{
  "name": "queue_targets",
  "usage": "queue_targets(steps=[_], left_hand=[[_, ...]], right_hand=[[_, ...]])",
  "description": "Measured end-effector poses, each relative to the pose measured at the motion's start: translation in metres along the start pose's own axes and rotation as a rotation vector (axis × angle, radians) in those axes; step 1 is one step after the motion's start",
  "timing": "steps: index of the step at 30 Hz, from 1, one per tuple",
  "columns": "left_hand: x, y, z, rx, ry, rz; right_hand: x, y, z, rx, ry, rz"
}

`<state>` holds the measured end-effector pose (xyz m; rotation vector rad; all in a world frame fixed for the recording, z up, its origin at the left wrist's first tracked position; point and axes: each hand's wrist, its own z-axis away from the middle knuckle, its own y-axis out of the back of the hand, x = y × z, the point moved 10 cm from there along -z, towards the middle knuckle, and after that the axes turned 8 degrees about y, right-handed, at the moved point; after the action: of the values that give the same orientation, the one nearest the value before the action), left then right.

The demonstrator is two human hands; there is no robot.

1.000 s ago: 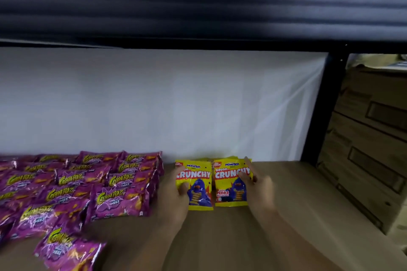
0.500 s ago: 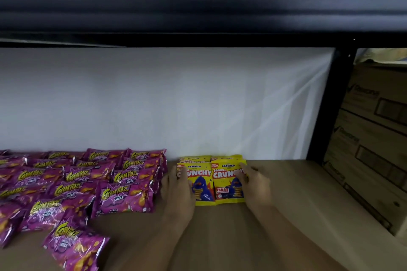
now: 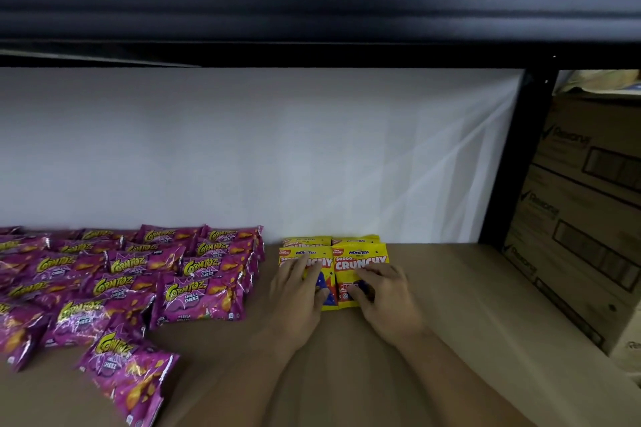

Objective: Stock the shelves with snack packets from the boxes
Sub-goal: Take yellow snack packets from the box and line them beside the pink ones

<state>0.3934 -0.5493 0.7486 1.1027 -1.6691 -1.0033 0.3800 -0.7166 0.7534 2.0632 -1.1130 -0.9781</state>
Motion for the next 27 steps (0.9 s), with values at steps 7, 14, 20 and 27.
queue_targets(steps=[7, 14, 20, 27], left_hand=[[0.009, 0.007, 0.02, 0.052, -0.043, 0.093], [0.002, 0.042, 0.091, 0.124, -0.15, 0.46], [-0.038, 0.089, 0.178, 0.116, -0.229, 0.493], [-0.121, 0.146, 0.286, 0.151, -0.402, 0.502]], right_hand=[[-0.028, 0.017, 0.015, 0.091, 0.055, 0.067], [-0.091, 0.023, 0.06, 0.11, 0.034, -0.03], [-0.176, 0.028, 0.119, 0.081, -0.034, -0.013], [-0.313, 0.025, 0.187, 0.209, 0.016, 0.003]])
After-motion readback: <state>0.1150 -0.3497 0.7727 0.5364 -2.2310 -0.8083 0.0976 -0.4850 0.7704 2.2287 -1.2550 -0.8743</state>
